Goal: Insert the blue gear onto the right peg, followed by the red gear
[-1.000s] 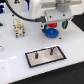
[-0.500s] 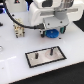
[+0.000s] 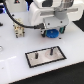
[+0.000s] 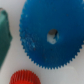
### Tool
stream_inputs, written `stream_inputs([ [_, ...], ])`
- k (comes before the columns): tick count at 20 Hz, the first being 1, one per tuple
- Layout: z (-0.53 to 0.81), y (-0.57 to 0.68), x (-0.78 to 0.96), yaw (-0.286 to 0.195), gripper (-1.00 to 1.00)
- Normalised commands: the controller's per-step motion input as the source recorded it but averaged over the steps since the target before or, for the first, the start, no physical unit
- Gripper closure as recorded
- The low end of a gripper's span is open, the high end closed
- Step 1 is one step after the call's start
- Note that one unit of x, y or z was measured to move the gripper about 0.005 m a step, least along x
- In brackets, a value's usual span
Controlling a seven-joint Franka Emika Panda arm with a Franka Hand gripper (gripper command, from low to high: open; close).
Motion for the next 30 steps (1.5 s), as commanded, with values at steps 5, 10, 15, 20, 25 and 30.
stream_inputs([
  [5, 0.01, 0.0, -0.08, 0.0, 1.0],
  [10, 0.46, 0.04, 0.19, 0.0, 1.0],
  [15, 0.51, -0.02, 0.55, 0.0, 1.0],
  [20, 0.46, -0.09, 0.75, 0.0, 1.0],
  [25, 0.4, -0.15, 0.78, 0.0, 1.0],
  [30, 0.33, -0.23, 0.69, 0.0, 1.0],
])
